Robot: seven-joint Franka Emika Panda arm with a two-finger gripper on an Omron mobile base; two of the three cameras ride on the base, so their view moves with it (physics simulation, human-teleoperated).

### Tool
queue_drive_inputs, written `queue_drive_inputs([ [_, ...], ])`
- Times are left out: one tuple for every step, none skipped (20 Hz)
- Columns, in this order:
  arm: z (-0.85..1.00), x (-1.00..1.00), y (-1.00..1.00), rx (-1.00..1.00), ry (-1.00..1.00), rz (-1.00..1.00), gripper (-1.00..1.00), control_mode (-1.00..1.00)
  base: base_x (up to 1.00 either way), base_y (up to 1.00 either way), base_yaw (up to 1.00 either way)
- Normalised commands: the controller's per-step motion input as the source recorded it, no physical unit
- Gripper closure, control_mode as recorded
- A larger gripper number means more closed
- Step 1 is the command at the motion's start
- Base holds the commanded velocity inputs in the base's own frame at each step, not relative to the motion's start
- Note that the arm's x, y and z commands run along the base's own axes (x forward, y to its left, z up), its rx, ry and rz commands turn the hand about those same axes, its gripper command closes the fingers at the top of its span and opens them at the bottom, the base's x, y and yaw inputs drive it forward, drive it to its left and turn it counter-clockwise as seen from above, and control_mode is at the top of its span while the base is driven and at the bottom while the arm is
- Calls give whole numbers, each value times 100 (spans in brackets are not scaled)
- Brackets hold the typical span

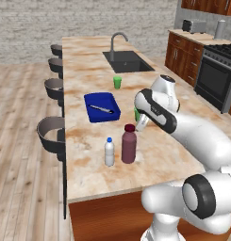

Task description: Place the drinks on the dining counter in a tight cluster.

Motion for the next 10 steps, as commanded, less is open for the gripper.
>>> queue_drive_inputs([
  [32,-19,-60,2,0,-40,-100,-100,0,0,0],
  [29,-20,-63,0,0,-42,-100,-100,0,0,0],
  [26,-18,-62,0,0,-45,-100,-100,0,0,0],
  [26,-12,-61,0,3,-47,-100,-100,0,0,0],
  [29,-11,-60,0,5,-49,-100,-100,0,0,0],
  [29,-16,-56,1,2,-50,-100,-100,0,0,0],
  [28,-21,-54,3,1,-52,-100,-100,0,0,0],
  [29,-24,-52,5,1,-53,-100,-100,0,0,0],
  [34,-24,-49,6,1,-54,-100,-100,0,0,0],
  [37,-23,-47,5,1,-54,-100,-100,0,0,0],
])
